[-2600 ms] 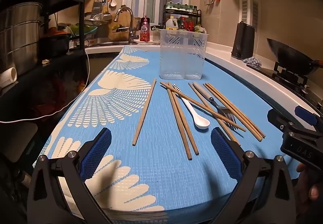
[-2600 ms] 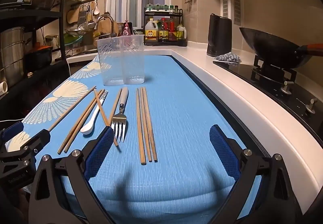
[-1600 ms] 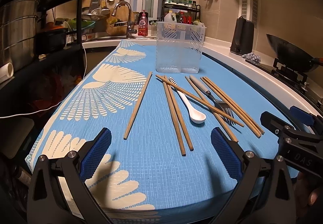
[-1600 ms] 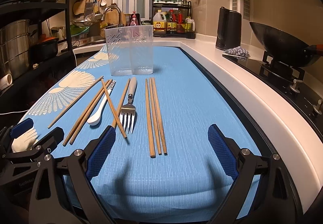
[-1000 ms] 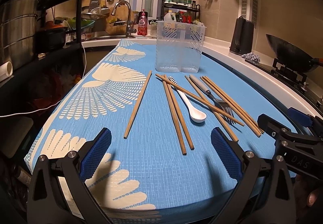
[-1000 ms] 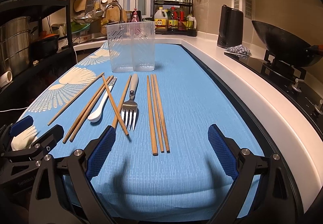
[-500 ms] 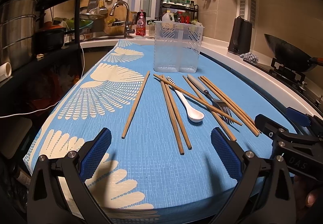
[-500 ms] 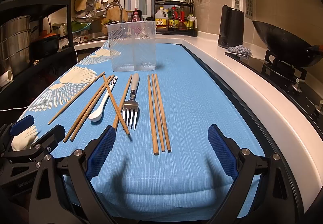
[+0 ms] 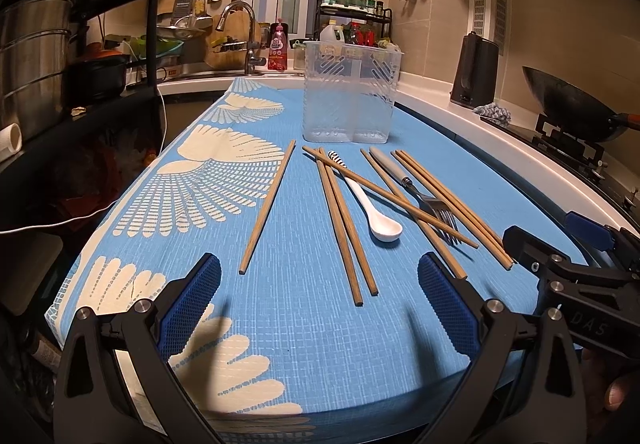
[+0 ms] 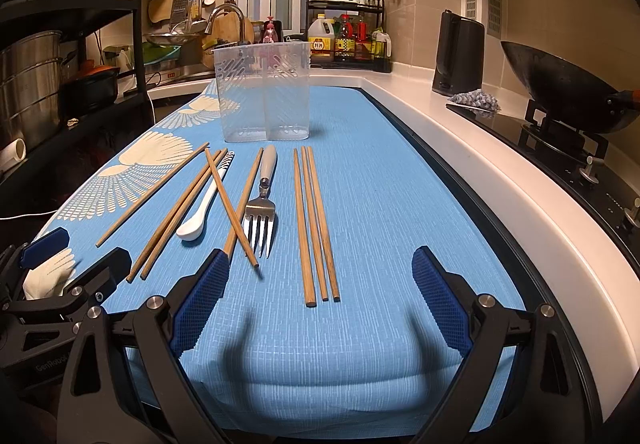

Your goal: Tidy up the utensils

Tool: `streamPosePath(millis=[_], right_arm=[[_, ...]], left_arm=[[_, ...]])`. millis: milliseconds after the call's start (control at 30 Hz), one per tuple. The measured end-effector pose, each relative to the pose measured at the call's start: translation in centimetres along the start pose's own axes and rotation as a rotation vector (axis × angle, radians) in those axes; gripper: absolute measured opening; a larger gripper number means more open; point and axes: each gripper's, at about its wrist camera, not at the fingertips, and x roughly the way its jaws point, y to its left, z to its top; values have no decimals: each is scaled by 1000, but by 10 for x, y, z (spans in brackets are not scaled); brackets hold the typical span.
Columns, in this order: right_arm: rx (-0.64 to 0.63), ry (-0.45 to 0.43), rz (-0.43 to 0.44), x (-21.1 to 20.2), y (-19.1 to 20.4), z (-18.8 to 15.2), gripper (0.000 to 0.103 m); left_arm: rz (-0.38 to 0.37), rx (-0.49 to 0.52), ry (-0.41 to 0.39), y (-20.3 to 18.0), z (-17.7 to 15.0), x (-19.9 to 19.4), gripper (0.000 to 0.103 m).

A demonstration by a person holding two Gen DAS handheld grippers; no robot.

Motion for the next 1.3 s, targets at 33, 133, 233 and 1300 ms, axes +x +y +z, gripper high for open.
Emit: streamPosePath(millis=[33, 133, 233, 1300], right_arm=[[1, 1, 1, 0, 0, 0, 91], [0, 1, 1, 0, 0, 0, 91], [2, 2, 1, 0, 1, 0, 91], [92, 126, 82, 41, -36, 0, 33]], left_arm=[[1, 0, 0, 0, 0, 0, 96], [0, -1, 1, 0, 0, 0, 96], [0, -1, 1, -1, 0, 0, 96], [57, -36, 66, 25, 11, 30, 36]])
